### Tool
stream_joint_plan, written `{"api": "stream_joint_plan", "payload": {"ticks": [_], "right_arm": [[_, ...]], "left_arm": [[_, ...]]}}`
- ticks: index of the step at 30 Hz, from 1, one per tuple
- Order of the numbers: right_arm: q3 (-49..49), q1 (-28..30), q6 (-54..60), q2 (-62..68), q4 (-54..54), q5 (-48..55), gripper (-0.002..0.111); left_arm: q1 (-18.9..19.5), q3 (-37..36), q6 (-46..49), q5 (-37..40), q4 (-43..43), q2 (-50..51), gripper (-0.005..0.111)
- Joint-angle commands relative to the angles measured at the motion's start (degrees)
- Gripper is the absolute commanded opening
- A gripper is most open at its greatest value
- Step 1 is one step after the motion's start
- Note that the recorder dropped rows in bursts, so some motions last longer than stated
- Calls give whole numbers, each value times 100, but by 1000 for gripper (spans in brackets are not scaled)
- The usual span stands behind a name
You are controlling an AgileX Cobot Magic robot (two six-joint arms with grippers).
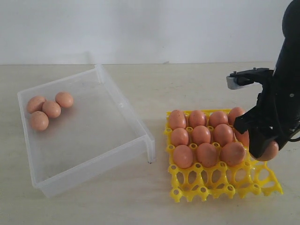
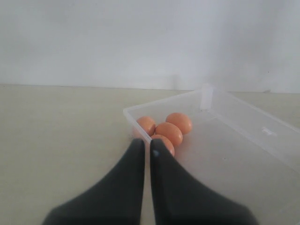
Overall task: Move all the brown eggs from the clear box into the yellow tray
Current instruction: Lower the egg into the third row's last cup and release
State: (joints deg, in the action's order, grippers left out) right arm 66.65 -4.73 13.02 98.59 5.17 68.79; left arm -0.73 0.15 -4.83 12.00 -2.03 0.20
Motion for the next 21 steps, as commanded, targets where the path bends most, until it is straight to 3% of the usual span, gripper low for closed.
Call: {"api": "stream_joint_plan", "payload": {"ticks": [1,21], "right_arm": [[-21,24,58,53,-134,-266,0],[-21,24,56,319,-275,-699,0]], "left_arm": [[11,-15,-10,-23,-7,-20,4],[11,-15,-10,-23,-7,-20,4]]}}
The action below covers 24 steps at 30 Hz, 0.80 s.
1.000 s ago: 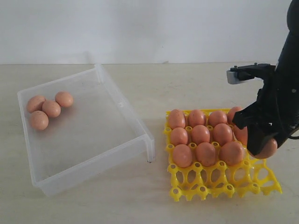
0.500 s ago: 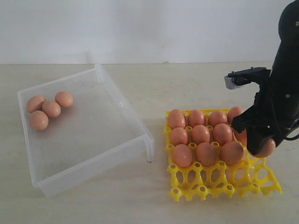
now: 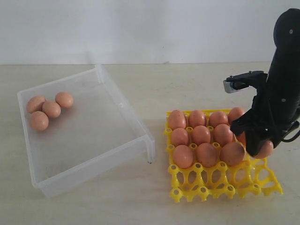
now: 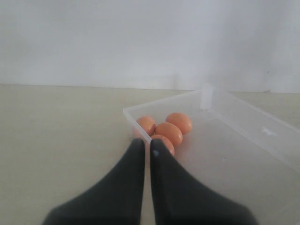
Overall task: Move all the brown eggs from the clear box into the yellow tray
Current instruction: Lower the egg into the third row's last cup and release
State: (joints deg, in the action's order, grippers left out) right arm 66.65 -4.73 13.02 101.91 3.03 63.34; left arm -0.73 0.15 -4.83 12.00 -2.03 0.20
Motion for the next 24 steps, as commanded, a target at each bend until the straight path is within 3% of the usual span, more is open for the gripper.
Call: {"api": "stream_joint_plan", "payload": {"ticks": [1,19,24], "right_arm": [[-21,24,56,-13,-61,-176,0],[-21,24,56,-13,-49,-120,0],[-21,24,65,-13,-27,-5,19]], "left_arm": [[11,-15,-10,-23,-7,-20,4],[11,-15,-10,-23,-7,-20,4],[11,-15,-10,-23,-7,-20,4]]}}
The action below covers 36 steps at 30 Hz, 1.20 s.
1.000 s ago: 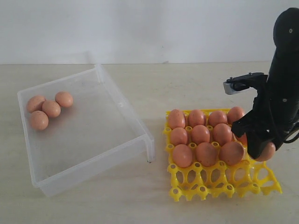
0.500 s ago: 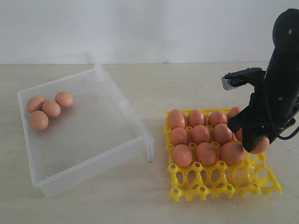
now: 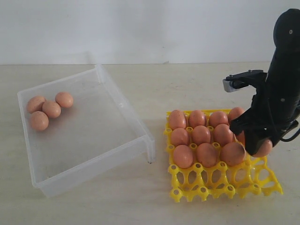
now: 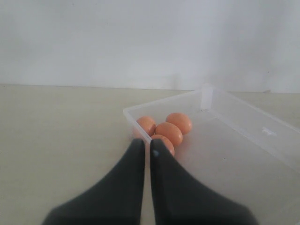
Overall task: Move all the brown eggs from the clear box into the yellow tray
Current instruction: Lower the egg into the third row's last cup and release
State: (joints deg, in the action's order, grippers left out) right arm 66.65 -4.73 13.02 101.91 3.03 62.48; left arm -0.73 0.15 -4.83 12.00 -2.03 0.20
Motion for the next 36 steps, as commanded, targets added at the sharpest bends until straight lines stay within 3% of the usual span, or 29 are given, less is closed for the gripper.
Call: {"api": "stream_joint_plan", "payload": {"ticks": [1,4,36], "right_arm": [[-21,24,65,-13,-12,91,25],[-21,24,65,-13,-12,91,31],[-21,24,-71,458,-67,-49,31]], "left_arm": [[11,-15,-10,-23,-7,-20,4],[11,-15,-10,-23,-7,-20,4],[11,-15,-10,-23,-7,-20,4]]}}
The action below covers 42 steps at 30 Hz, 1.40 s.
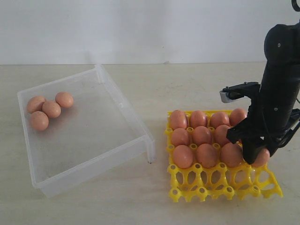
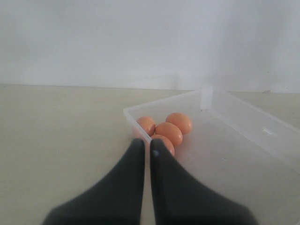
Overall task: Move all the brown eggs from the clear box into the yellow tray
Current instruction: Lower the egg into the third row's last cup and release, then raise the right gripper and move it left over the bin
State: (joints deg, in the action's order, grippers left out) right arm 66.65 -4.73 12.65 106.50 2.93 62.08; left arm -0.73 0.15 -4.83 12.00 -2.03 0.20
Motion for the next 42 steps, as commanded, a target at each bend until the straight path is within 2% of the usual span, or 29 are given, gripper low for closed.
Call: {"api": "stream_joint_plan", "payload": {"ticks": [1,6,11,20,29,32,36,39,42], "right_arm": [[-21,24,-34,0,-58,-9,31],[-21,24,-34,0,-58,88,33],[-21,24,-11,0,-69,99,58],[-21,24,-11,-63,-69,221,58],[254,24,-11,-703,253,788,58],[278,13,27,-986,1025,788,58],[278,-51,929,-1226,3016,788,58],[278,-358,1902,-1275,4494,788,58],[278,-935,2872,-1264,5808,788,58]], "left_arm": [[11,-15,-10,-23,-7,-20,4],[11,-15,-10,-23,-7,-20,4],[11,-15,-10,-23,-7,-20,4],[11,-15,-10,-23,-7,-20,4],[11,-15,-10,-23,-7,-20,4],[11,-15,-10,-23,-7,-20,4],[11,-15,-10,-23,-7,-20,4],[11,-15,-10,-23,-7,-20,4],[11,-15,-10,-23,-7,-20,4]]}}
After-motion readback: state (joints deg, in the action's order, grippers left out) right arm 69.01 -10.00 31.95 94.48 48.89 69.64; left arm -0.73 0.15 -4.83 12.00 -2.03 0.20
